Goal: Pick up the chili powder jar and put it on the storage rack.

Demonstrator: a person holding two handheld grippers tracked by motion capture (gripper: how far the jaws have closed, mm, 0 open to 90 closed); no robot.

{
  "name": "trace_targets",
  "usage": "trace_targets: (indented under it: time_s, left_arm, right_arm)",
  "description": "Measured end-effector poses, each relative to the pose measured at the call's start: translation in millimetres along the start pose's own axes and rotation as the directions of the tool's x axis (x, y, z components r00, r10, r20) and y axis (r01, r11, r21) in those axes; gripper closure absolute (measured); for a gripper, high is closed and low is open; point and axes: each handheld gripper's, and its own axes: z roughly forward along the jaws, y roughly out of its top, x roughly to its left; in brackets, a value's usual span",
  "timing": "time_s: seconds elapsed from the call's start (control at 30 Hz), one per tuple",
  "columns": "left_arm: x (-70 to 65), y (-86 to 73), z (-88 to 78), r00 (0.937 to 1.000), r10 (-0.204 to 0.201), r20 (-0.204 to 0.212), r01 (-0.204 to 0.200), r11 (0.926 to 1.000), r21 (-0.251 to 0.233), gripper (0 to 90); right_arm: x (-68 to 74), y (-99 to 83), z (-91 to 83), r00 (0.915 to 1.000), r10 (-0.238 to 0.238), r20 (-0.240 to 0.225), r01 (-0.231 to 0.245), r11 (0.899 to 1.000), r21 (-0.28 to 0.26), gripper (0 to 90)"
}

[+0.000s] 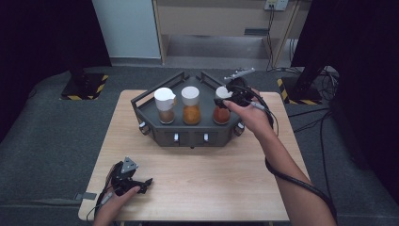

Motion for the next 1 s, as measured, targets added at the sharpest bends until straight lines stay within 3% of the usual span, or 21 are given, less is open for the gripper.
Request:
trace_targets:
  time_s: [0.3, 0.53, 0.63, 1.0]
  left_arm:
    - [-0.1, 0.0, 0.0, 1.0000, 0.000, 0.000, 0.000, 1.0000, 0.000, 0.0]
    - [-0.2, -0.1, 0.0, 1.0000, 0.000, -0.001, 0.000, 1.0000, 0.000, 0.0]
    - [-0.2, 0.1, -0.2, 1.0000, 0.002, -0.001, -0.002, 1.0000, 0.001, 0.0]
    - [-0.2, 0.2, -0.2, 1.0000, 0.002, -0.001, -0.002, 1.0000, 0.001, 0.0]
  right_arm:
    - [-1.5, -1.4, -0.5, 1.0000, -0.001, -0.010, 0.001, 1.000, -0.007, 29.6]
    - [3.2, -5.9, -1.0, 0.9997, -0.023, -0.005, 0.023, 1.000, -0.014, 13.9]
    - [6.2, -11.2, -6.8, 0.9994, -0.030, 0.016, 0.030, 0.999, -0.029, 10.1]
    - [6.2, -37.3, -33.3, 0.9996, -0.026, 0.009, 0.027, 0.998, -0.061, 4.4]
